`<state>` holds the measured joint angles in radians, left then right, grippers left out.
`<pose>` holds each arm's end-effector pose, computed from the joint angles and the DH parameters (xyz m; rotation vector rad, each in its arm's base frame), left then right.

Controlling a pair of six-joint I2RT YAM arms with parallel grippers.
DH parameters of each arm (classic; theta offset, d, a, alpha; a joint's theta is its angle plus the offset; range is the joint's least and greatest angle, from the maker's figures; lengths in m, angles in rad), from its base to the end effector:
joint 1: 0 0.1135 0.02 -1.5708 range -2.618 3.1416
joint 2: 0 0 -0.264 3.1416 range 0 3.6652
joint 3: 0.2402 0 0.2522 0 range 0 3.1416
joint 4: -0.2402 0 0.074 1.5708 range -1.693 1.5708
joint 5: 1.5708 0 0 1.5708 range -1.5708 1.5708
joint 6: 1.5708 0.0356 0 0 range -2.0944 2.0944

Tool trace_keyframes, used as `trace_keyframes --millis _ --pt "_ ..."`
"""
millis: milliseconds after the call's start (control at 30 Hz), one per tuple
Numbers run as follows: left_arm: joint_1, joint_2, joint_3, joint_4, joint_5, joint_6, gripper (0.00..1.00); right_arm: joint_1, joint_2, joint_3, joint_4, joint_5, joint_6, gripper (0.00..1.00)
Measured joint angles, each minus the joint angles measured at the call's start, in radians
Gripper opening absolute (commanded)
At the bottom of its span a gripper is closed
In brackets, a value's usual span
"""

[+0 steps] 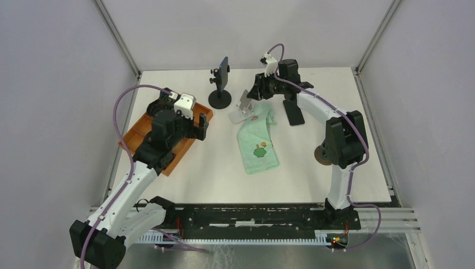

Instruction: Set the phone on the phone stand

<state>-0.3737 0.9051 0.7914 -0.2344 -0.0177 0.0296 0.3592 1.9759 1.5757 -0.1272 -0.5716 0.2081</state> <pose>0.1959 -0.0761 0.3156 0.3738 1.8880 -0.2142 0.4265 0.1807 0.2636 -0.5155 2.0805 0.9362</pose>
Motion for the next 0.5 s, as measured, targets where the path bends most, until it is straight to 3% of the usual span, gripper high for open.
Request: trace_keyframes --millis 500 --pt "0.000 0.018 0.000 0.000 0.023 0.002 1.00 0.021 0.075 0.081 -0.034 0.114 0.004 0.42"
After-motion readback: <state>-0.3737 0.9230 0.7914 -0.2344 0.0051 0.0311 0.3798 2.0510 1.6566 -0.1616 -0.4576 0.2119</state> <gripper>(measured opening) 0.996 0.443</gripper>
